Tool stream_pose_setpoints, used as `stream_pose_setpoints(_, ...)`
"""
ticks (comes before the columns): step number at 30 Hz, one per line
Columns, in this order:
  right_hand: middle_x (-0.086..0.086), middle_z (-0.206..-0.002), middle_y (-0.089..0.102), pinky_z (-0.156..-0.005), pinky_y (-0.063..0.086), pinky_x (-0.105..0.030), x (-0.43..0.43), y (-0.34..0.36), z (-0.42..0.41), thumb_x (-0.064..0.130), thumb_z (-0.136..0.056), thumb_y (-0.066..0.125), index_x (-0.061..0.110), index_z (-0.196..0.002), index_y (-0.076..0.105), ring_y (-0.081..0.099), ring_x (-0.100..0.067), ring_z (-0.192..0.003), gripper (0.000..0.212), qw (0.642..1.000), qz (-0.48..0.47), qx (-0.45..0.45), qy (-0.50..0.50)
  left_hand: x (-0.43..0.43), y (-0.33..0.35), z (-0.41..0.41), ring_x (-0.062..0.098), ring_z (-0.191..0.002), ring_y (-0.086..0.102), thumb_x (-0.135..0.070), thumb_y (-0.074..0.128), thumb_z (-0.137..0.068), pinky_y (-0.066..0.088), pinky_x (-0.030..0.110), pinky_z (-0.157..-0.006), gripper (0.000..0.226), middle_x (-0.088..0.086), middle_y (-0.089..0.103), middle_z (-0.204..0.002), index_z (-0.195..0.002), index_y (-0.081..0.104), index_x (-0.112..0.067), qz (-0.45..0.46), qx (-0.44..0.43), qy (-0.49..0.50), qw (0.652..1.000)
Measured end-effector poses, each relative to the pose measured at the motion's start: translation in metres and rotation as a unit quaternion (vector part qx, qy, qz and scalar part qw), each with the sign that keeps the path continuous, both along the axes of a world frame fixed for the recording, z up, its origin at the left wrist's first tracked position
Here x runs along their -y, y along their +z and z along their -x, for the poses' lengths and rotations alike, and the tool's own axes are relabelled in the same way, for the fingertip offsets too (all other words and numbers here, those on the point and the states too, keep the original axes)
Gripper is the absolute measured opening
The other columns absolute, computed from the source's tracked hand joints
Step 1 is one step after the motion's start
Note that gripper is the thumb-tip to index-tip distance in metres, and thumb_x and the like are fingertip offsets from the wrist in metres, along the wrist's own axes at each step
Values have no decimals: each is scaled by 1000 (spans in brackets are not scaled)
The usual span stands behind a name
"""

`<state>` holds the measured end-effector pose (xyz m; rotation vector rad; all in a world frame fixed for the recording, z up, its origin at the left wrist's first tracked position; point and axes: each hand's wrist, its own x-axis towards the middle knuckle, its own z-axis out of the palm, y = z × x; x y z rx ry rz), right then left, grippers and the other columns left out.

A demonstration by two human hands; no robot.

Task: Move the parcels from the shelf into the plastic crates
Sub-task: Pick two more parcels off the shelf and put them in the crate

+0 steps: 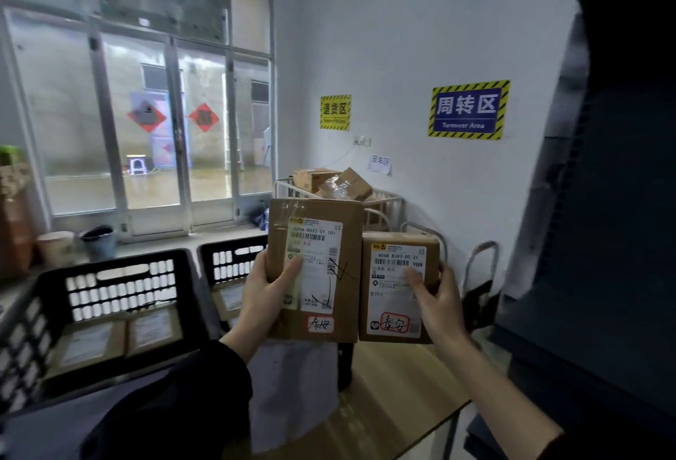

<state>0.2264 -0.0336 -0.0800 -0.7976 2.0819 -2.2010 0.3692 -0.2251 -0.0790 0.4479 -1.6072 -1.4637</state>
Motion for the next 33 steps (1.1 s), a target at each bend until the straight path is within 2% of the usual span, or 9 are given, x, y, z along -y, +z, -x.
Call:
stream_pose_setpoints(5, -4, -121, 56, -77, 53, -34, 82, -6, -50, 53, -74, 61, 27, -122, 45, 60, -17, -99, 56, 999, -8, 4, 42, 69, -5, -71, 12, -82, 69, -39, 69, -79, 57, 30, -68, 21, -6, 70, -95, -96, 56, -34, 5, 29, 57, 998)
stream_pose_setpoints(9, -10, -124, 53, -90, 51, -48, 144, -11, -88, 50, -78, 64, 26, -127, 44, 57, -25, -108, 58, 997, -17, 15, 71, 115, -4, -126, 6, -71, 71, -39, 68, -80, 54, 20, -54, 20, -9, 72, -85, -95, 57, -34, -12, 26, 80, 996)
stream_pose_setpoints(13, -10, -123, 53, -93, 49, -48, 198, -13, -120, 44, -83, 62, 24, -127, 45, 56, -26, -109, 51, 993, -27, 11, 112, 151, -7, -173, 14, -75, 72, -33, 68, -81, 58, 30, -59, 24, -6, 71, -89, -102, 58, -27, -35, 22, 111, 993)
stream_pose_setpoints(16, -9, -120, 55, -83, 54, -40, 234, -13, -139, 40, -85, 62, 22, -124, 45, 60, -22, -102, 46, 989, -34, 11, 145, 173, -11, -200, 14, -74, 72, -31, 67, -82, 57, 26, -55, 18, -5, 72, -89, -95, 57, -32, -54, 19, 130, 990)
stream_pose_setpoints(19, -9, -120, 55, -85, 55, -44, 267, -18, -151, 42, -85, 60, 22, -129, 42, 61, -23, -102, 52, 981, -59, 22, 186, 192, -18, -217, 17, -79, 71, -30, 66, -83, 58, 27, -57, 16, -2, 71, -93, -93, 55, -32, -76, 27, 163, 983)
stream_pose_setpoints(22, -8, -116, 58, -82, 55, -43, 299, -30, -154, 41, -87, 58, 23, -125, 43, 63, -23, -99, 44, 968, -115, 33, 221, 212, -29, -227, 24, -83, 69, -33, 66, -83, 59, 40, -67, 19, 4, 68, -98, -96, 52, -29, -96, 59, 195, 974)
stream_pose_setpoints(26, 0, -102, 63, -60, 52, -24, 338, -54, -152, 35, -89, 59, 19, -119, 45, 64, -13, -84, 37, 950, -171, 65, 251, 240, -51, -232, 31, -91, 67, -37, 64, -83, 54, 52, -84, 43, 11, 67, -105, -118, 49, -15, -130, 130, 224, 957)
stream_pose_setpoints(30, -8, -113, 63, -83, 55, -42, 378, -80, -145, 30, -90, 58, 13, -124, 43, 64, -23, -96, 41, 928, -229, 97, 277, 267, -75, -230, 32, -96, 66, -38, 61, -86, 53, 52, -86, 50, 14, 65, -110, -123, 45, -8, -169, 194, 235, 937)
stream_pose_setpoints(33, -8, -121, 59, -84, 54, -38, 401, -100, -141, 29, -91, 55, 15, -137, 30, 62, -23, -101, 55, 911, -281, 97, 287, 284, -91, -226, 32, -95, 66, -37, 59, -88, 54, 50, -86, 48, 14, 65, -110, -122, 46, -6, -195, 232, 233, 924)
